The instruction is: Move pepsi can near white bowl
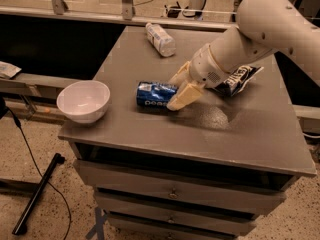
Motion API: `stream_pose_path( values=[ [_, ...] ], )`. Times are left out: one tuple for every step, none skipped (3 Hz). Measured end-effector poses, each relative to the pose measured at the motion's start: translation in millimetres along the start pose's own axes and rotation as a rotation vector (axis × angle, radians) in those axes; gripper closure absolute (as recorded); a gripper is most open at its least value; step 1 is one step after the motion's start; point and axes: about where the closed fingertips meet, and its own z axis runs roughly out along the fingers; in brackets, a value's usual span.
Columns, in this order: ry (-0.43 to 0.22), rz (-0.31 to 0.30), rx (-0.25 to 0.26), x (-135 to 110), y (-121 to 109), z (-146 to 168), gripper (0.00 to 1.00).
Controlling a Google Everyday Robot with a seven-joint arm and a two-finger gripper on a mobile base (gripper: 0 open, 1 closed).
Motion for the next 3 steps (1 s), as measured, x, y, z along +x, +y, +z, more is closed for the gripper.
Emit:
stream_pose_path(
  values=[
    [-0.021,-0.025,0.006,-7,0,0,0.72],
    [-0.055,-0.046,0.012,-17,1,-4,0.95],
    [-0.112,-0.066,0.023,-33,3,-18,1.00]
  ],
)
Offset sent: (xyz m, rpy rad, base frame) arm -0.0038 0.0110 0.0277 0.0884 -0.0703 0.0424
